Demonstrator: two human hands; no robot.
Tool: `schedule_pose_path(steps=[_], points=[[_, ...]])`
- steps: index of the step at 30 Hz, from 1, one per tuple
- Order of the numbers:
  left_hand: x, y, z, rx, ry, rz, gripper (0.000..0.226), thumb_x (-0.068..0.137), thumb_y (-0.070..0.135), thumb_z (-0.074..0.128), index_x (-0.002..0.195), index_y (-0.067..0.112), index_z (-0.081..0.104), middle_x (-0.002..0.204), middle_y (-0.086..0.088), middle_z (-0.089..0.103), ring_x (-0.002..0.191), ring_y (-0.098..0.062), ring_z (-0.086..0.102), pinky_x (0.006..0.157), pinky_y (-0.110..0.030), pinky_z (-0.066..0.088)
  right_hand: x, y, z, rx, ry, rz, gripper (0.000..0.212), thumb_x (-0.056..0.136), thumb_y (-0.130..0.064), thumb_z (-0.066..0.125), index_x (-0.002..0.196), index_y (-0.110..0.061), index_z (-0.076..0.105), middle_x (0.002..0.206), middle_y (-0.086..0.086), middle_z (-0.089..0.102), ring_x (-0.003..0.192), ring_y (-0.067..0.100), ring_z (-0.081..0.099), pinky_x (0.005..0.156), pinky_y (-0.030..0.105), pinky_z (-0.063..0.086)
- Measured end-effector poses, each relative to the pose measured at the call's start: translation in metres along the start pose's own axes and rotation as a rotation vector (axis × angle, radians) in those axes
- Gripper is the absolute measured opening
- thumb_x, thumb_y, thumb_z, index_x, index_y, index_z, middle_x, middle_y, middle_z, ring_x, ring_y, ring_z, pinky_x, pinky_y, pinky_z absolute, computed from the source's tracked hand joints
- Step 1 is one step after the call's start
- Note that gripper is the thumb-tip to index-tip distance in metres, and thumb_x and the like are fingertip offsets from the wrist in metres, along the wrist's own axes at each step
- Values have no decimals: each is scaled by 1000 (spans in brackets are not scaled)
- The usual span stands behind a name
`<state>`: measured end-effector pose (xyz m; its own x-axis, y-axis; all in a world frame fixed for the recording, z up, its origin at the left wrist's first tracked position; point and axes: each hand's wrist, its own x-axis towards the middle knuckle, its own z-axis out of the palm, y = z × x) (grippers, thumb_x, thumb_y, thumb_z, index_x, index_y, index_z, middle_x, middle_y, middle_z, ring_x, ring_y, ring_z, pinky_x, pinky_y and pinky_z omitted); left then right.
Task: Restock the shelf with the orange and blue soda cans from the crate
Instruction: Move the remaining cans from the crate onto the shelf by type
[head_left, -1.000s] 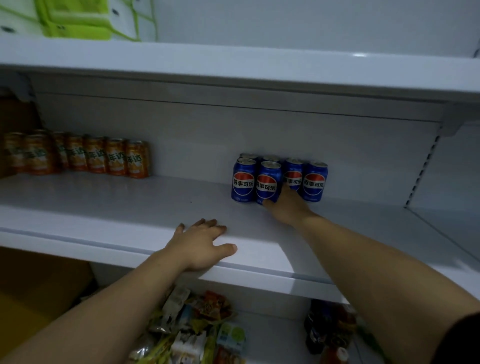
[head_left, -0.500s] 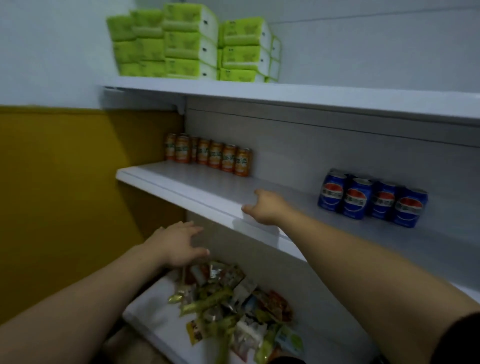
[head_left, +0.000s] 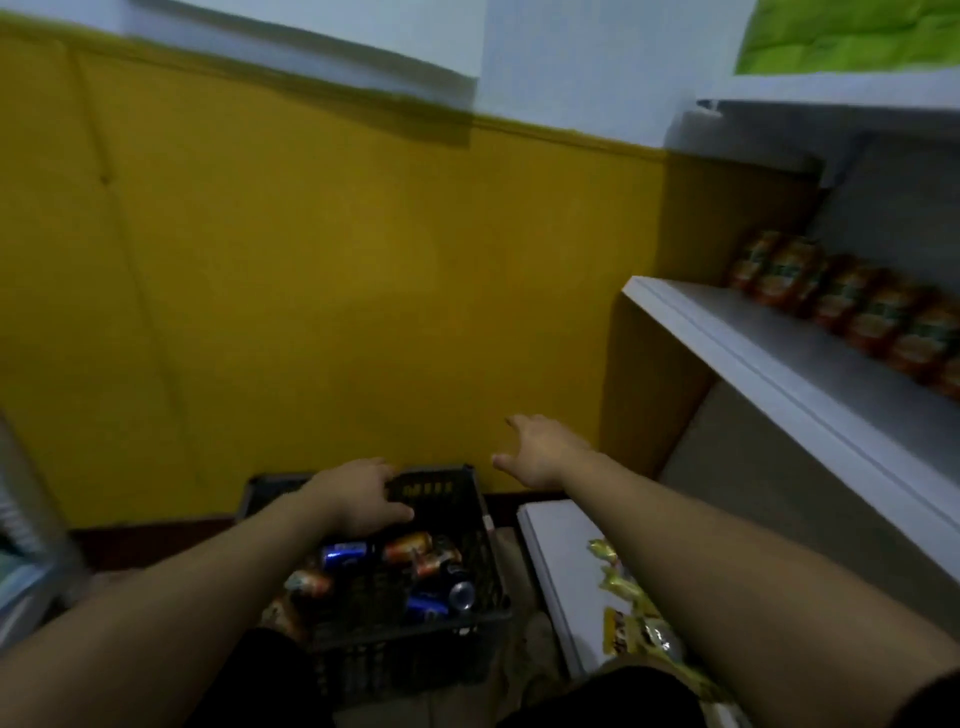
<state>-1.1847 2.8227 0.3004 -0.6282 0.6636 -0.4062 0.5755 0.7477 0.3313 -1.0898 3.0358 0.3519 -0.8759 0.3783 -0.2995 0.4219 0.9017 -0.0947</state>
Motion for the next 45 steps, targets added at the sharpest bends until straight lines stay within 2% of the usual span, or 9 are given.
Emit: schedule_pose_path(steps=[5, 10, 17, 22, 29, 33, 35, 38, 45], points=[[24, -56, 45, -109, -73, -165, 74, 90, 54, 52, 151, 25, 22, 159, -1, 16, 143, -24, 25, 112, -40, 31, 67, -31, 58, 50, -201, -121, 76, 97, -52, 47, 155, -17, 13, 159, 10, 20, 141, 32, 31, 110, 44, 36], [56, -98, 94, -202, -173, -252, 50, 88, 47, 55, 133, 23, 50, 132, -4, 52, 111, -23, 55, 89, -30, 45, 126, -40, 129, 116, -329, -170, 75, 96, -50, 50, 154, -17, 16, 156, 11, 26, 134, 32, 39, 105, 42, 41], [135, -146, 164, -390, -328, -230, 34, 89, 42, 58, 121, 31, 58, 123, 5, 58, 112, -14, 53, 99, -26, 40, 204, -19, 231, 310, -476, -27, 38, 94, -32, 59, 128, -16, 52, 121, 13, 61, 100, 27, 59, 87, 37, 49], [210, -166, 221, -437, -436, -272, 50, 75, 54, 58, 117, 27, 59, 125, 0, 59, 110, -18, 56, 101, -35, 44, 248, 3, 304, 300, -536, 150, 64, 93, -36, 60, 146, -14, 32, 137, 14, 50, 117, 30, 54, 93, 34, 46], [302, -159, 272, -495, -481, -216, 45, 87, 29, 65, 129, 19, 54, 126, 4, 54, 115, -20, 54, 98, -29, 42, 276, 22, 380, 154, -600, 236, 89, 93, -39, 61, 153, -6, 4, 157, 18, 15, 141, 35, 27, 112, 40, 33], [326, -160, 299, -588, -530, -198, 34, 85, 20, 67, 118, 21, 58, 127, -3, 53, 116, -26, 51, 105, -42, 40, 276, 21, 410, -71, -607, 165, 99, 90, -52, 59, 153, -9, -3, 156, 26, 12, 142, 42, 20, 110, 47, 33], [329, -156, 304, -630, -508, -220, 41, 88, 21, 64, 127, 19, 55, 131, -4, 53, 119, -24, 51, 105, -38, 39, 278, 22, 416, -235, -602, 106, 98, 91, -51, 57, 153, -9, -6, 156, 29, 10, 141, 44, 20, 107, 48, 36], [327, -152, 305, -640, -512, -272, 37, 93, 22, 56, 130, 16, 53, 128, -9, 55, 106, -19, 52, 88, -25, 38, 280, 23, 419, -304, -588, 90, 95, 90, -44, 62, 153, -8, -1, 155, 28, 15, 139, 44, 24, 104, 48, 40], [307, -138, 286, -921, -421, -457, 46, 95, 24, 55, 138, 10, 45, 134, -12, 52, 117, -28, 53, 92, -29, 43, 263, 6, 400, 293, -385, 159, 72, 89, -30, 63, 149, -12, 28, 146, 13, 40, 130, 31, 41, 106, 42, 40]])
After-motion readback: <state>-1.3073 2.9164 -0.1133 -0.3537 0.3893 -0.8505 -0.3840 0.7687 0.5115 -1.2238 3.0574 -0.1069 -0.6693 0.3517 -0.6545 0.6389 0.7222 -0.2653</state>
